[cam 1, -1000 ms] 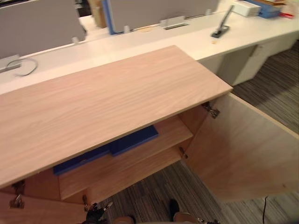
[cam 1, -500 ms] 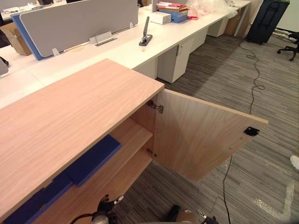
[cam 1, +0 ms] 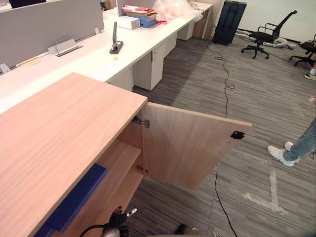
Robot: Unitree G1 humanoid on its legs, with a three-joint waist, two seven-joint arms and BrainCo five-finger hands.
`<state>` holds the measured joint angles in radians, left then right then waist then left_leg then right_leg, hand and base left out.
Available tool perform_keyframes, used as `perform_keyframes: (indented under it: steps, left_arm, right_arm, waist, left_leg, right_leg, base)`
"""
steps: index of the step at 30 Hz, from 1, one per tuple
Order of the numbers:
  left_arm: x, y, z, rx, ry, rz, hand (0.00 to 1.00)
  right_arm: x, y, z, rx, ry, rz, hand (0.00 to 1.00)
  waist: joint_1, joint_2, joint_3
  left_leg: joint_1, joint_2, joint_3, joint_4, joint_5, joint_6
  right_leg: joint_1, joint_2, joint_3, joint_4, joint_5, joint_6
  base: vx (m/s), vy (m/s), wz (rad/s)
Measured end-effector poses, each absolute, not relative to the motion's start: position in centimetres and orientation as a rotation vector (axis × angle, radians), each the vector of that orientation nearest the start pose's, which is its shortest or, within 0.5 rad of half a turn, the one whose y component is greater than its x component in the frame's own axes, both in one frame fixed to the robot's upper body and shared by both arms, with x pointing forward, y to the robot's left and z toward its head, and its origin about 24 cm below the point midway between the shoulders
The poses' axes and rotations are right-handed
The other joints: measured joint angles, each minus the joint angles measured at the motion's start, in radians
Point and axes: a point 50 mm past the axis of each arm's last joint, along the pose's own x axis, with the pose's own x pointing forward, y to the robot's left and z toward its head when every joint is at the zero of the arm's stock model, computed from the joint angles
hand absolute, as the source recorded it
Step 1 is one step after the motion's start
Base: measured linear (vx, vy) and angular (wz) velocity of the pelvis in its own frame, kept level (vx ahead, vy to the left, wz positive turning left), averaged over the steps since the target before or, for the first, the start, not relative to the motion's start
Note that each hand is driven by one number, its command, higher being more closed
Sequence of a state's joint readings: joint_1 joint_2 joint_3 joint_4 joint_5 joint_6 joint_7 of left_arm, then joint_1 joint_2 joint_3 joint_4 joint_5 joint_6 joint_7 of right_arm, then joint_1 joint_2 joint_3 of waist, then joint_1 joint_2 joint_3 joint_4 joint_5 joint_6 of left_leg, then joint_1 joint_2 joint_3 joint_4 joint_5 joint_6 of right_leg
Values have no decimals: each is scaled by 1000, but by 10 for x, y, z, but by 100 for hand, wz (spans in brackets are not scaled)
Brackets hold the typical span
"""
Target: Walk over to the cabinet, pick up the folder, carry it to the office cabinet, place the folder inside the office cabinet, then close the office cabinet door
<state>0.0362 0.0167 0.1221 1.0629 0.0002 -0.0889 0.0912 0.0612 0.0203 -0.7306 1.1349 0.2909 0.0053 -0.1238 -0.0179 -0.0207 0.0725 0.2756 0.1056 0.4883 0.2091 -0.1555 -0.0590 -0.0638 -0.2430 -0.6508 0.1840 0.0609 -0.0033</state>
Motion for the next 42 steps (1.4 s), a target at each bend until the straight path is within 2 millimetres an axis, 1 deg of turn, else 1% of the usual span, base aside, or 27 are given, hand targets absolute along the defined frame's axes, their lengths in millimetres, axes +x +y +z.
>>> perform_keyframes:
  steps: [1, 2, 3, 4, 5, 6, 7, 8, 9, 10, 11, 13, 14, 16, 18, 19, 21, 24, 25, 28, 30, 33, 35, 37, 39, 42]
  left_arm:
    - [115, 181, -157, 16, 1007, 215, 0]
    - [115, 181, -157, 15, 1006, 216, 0]
    - [115, 181, -157, 15, 1006, 217, 0]
    - [106, 187, -159, 28, 1031, 228, 0]
    - [101, 191, -159, 36, 1042, 236, 0]
    - [101, 195, -159, 35, 1037, 251, 0]
    - [104, 201, -157, 46, 1029, 258, 0]
    - [103, 205, -157, 56, 1030, 265, 0]
    - [102, 207, -157, 59, 1033, 267, 0]
    - [100, 210, -157, 66, 1036, 271, 0]
    - [99, 210, -157, 67, 1037, 272, 0]
    - [99, 211, -157, 63, 1037, 276, 0]
    - [99, 211, -157, 58, 1036, 278, 0]
    - [100, 209, -157, 39, 1035, 283, 0]
    - [99, 208, -157, 39, 1037, 282, 0]
    - [99, 208, -157, 38, 1037, 281, 0]
    - [99, 208, -157, 36, 1038, 280, 0]
    - [99, 207, -157, 31, 1037, 275, 0]
    - [100, 206, -157, 19, 1035, 277, 0]
    - [101, 205, -157, 11, 1026, 274, 0]
    - [102, 205, -156, 10, 1021, 272, 0]
    - [102, 205, -156, 11, 1020, 271, 0]
    - [101, 206, -156, 12, 1021, 268, 0]
    - [100, 207, -156, 9, 1023, 257, 0]
    - [100, 208, -156, 8, 1023, 247, 0]
    - [100, 211, -156, 23, 1025, 225, 0]
  right_arm:
    - [63, -220, -168, 581, 1079, -915, 0]
    - [71, -226, -166, 564, 1060, -905, 0]
    - [88, -235, -160, 540, 1016, -888, 0]
    - [118, -244, -150, 522, 933, -857, 0]
    - [127, -249, -145, 508, 901, -850, 0]
    - [138, -257, -138, 485, 857, -847, 0]
    - [153, -270, -127, 461, 794, -851, 0]
    - [170, -281, -114, 433, 719, -849, 0]
    - [178, -286, -107, 419, 682, -845, 0]
    - [196, -301, -88, 385, 584, -844, 0]
    - [203, -307, -80, 374, 551, -846, 0]
    - [222, -325, -55, 315, 458, -845, 0]
    - [226, -330, -48, 302, 436, -847, 0]
    - [240, -348, -23, 264, 346, -861, 0]
    - [248, -356, -10, 251, 307, -862, 0]
    - [252, -358, -5, 255, 291, -856, 0]
    - [260, -357, 0, 235, 294, -825, 0]
    - [276, -345, 3, 209, 306, -739, 0]
    - [283, -340, 6, 201, 302, -704, 0]
    - [296, -333, 15, 193, 284, -656, 0]
    - [297, -335, 16, 175, 292, -648, 0]
    - [302, -331, 19, 99, 306, -583, 0]
    - [304, -327, 19, 58, 317, -532, 0]
    - [307, -325, 21, -14, 337, -443, 0]
    - [308, -324, 23, -66, 350, -382, 0]
    - [308, -317, 27, -171, 336, -285, 0]
  waist:
    - [4, -14, 9]
    - [6, -6, 7]
    - [6, 25, 14]
    - [12, 27, 21]
    - [7, 21, 19]
    - [8, 12, 23]
    - [16, 6, 27]
    - [16, 5, 27]
    - [15, 5, 27]
    - [15, 8, 28]
    - [15, 9, 28]
    - [15, 10, 28]
    - [14, 11, 28]
    - [14, 12, 28]
    - [13, 12, 29]
    - [13, 13, 29]
    - [12, 14, 30]
    - [13, 15, 31]
    - [16, 19, 35]
    - [21, 28, 47]
    - [29, 28, 47]
    - [28, 28, 49]
    - [23, 26, 51]
    - [17, 24, 53]
    - [15, 22, 54]
    - [8, 14, 59]
  left_leg:
    - [-27, -15, -42, 13, -56, 10]
    - [-30, -29, -66, -59, -73, 18]
    - [-46, -26, -95, -161, -4, 36]
    - [-39, -33, -84, -144, -1, 24]
    - [-42, -39, -91, -145, -3, 26]
    - [-43, -48, -96, -149, -3, 26]
    - [-47, -54, -101, -149, -3, 26]
    - [-48, -57, -107, -149, -3, 26]
    - [-48, -57, -107, -149, -3, 26]
    - [-49, -56, -108, -149, -3, 26]
    - [-49, -55, -108, -149, -3, 26]
    - [-49, -54, -110, -148, -2, 26]
    - [-49, -54, -112, -146, -2, 25]
    - [-50, -54, -117, -136, -1, 24]
    - [-49, -55, -124, -133, 0, 24]
    - [-49, -55, -132, -133, 1, 24]
    - [-49, -54, -149, -133, 2, 24]
    - [-50, -53, -162, -133, 9, 19]
    - [-51, -52, -164, -134, 11, 19]
    - [-52, -50, -168, -135, 12, 19]
    - [-60, -48, -170, -135, 13, 19]
    - [-65, -48, -170, -136, 14, 19]
    - [-65, -48, -171, -136, 17, 19]
    - [-65, -47, -170, -138, 20, 18]
    - [-66, -45, -169, -140, 22, 16]
    - [-65, -25, -166, -139, 22, 8]
  right_leg:
    - [20, -19, 5, -43, 26, 5]
    - [21, -15, 7, -57, 39, 10]
    - [20, 4, 8, -65, 57, 24]
    - [14, 3, 57, -52, 62, 32]
    - [12, -3, 70, -52, 60, 34]
    - [10, -10, 80, -53, 60, 35]
    - [10, -12, 83, -61, 64, 40]
    - [11, -12, 85, -68, 66, 42]
    - [11, -12, 85, -69, 66, 42]
    - [12, -9, 85, -71, 66, 43]
    - [12, -8, 85, -72, 66, 43]
    - [13, -2, 85, -73, 66, 43]
    - [14, -2, 85, -74, 66, 43]
    - [21, -4, 84, -77, 66, 43]
    - [31, -4, 78, -85, 66, 43]
    - [35, -4, 74, -88, 66, 43]
    - [41, -4, 67, -92, 66, 43]
    - [54, -3, 55, -107, 74, 52]
    - [57, 0, 53, -111, 77, 50]
    - [64, 7, 51, -132, 91, 49]
    - [64, 14, 50, -151, 104, 46]
    - [69, 25, 51, -184, 127, 39]
    - [76, 31, 51, -203, 139, 37]
    - [85, 41, 52, -235, 155, 33]
    - [90, 51, 55, -258, 163, 24]
    - [94, 71, 58, -268, 166, 21]
  base:
    - [-10, 72, 7]
    - [-52, 76, -1]
    - [-141, 98, -29]
    - [-118, 90, -18]
    - [-74, 103, -9]
    - [7, 66, 19]
    - [2, 62, 12]
    - [-10, 33, 6]
    - [0, 0, 0]
    - [0, 0, 0]
    - [0, 0, 0]
    - [0, 0, 0]
    - [0, 0, 0]
    - [0, 0, 0]
    - [-41, 21, 9]
    - [-47, 18, 11]
    - [-54, 8, 12]
    - [-81, -5, 12]
    - [-64, -5, 7]
    - [-103, -2, 3]
    - [-108, -2, -2]
    - [-102, -1, -4]
    - [-112, -10, -3]
    - [-114, -21, -5]
    - [-108, -30, -8]
    - [-100, -54, -8]
